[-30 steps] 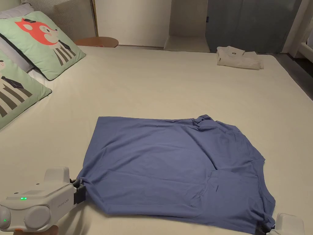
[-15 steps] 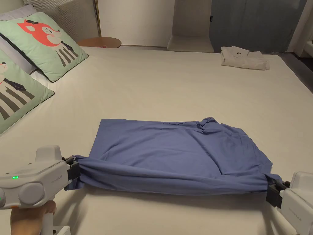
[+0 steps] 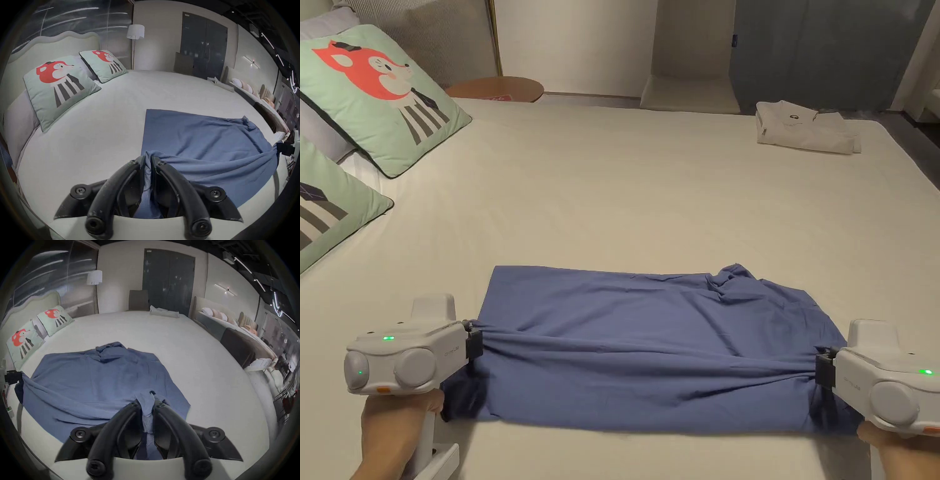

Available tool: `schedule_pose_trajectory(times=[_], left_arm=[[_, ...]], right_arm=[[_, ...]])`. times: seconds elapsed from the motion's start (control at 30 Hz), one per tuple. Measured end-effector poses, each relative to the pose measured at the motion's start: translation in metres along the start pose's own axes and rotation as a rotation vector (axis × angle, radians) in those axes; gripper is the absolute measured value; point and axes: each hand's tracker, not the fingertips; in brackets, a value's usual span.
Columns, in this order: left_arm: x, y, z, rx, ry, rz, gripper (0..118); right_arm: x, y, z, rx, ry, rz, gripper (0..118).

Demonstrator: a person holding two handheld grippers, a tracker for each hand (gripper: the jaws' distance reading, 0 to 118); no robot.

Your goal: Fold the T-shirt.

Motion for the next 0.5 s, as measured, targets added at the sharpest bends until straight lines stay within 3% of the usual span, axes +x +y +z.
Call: schedule_pose_trajectory(times=[0.2,0.27,0.37,0.4,0.43,0.47,0.5], left_arm=[[0.008,-0.012,-0.039,-0.139,0.049,-0.099,5],[0.010,-0.018,-0.040,-0.137,0.049,-0.093,5],[0.004,-0.016,-0.042,-0.106,0.055,-0.089,9],[0.004,-0.015,-0.041,-0.112,0.049,-0.082,18],[0.003,-0.009,-0.032,-0.110,0.034,-0.062,34],[0.003,-0.006,-0.024,-0.094,0.018,-0.037,63],[0.003,-0.003,-0.015,-0.058,-0.004,0.001,83]], right_arm=[[0.014,-0.010,-0.058,-0.128,0.007,-0.064,11],[0.007,-0.015,-0.043,-0.097,0.008,-0.098,11],[0.007,-0.009,-0.032,-0.107,0.009,-0.089,15],[0.006,-0.006,-0.026,-0.108,0.012,-0.093,22],[0.007,-0.004,-0.016,-0.088,0.019,-0.109,33],[0.009,-0.002,-0.006,-0.049,0.031,-0.129,56],[0.011,0.001,0.007,0.004,0.058,-0.141,76]])
